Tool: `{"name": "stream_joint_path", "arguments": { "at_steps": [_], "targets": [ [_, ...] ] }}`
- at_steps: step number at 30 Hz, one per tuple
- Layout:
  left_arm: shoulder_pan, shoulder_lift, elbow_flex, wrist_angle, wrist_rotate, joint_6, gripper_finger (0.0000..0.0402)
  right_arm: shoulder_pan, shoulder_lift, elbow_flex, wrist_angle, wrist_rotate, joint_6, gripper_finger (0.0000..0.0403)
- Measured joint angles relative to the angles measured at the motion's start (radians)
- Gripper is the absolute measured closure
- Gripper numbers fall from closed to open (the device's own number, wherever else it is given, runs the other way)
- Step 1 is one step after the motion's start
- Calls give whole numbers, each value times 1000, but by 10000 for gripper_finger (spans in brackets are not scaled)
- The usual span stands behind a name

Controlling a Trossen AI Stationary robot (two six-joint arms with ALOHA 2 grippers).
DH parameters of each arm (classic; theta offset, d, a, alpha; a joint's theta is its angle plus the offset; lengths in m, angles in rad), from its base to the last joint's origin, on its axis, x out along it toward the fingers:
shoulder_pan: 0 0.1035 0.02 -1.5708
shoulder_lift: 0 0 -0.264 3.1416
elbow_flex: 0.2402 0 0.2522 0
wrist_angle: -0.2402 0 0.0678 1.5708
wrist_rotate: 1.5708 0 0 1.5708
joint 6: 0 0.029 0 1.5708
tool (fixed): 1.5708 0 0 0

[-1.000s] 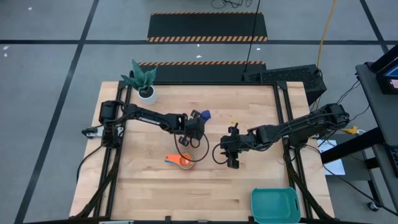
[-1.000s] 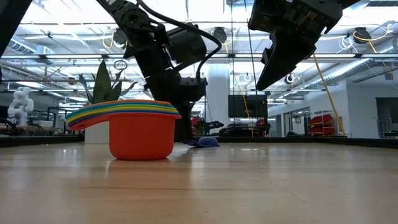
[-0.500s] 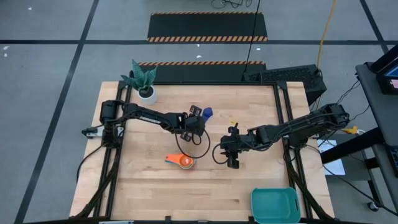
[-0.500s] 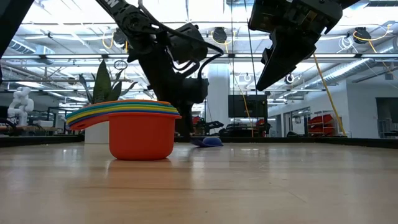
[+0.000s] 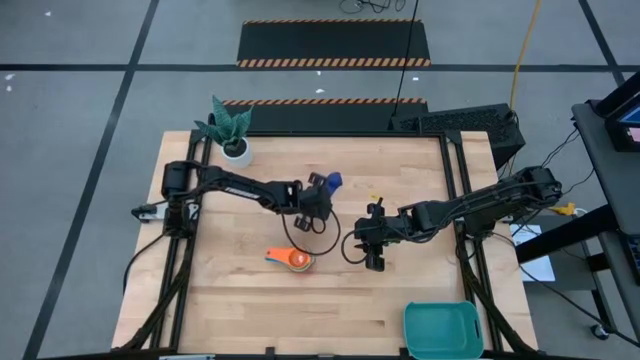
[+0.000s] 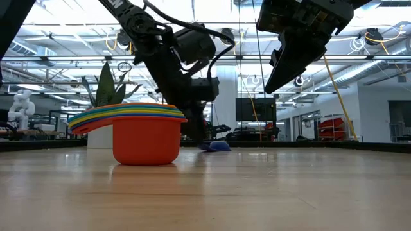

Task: Nest measuring cups in basket
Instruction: Stack the dark blue measuring cup on top of the orange measuring cup

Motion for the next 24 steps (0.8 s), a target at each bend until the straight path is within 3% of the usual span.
{"name": "stream_joint_path", "arguments": {
  "at_steps": [11,14,20,24],
  "targets": [
    [7,63,0,48,-33,29,302,0,0,0,-3,0,5,291],
    [10,70,0,85,-76,7,302,0,0,0,-3,0,5,291],
    [39,71,0,94,-61,-48,303,0,0,0,-1,0,5,291],
    [57,72,0,89,-57,-84,324,0,0,0,0,0,5,291]
  ]
}}
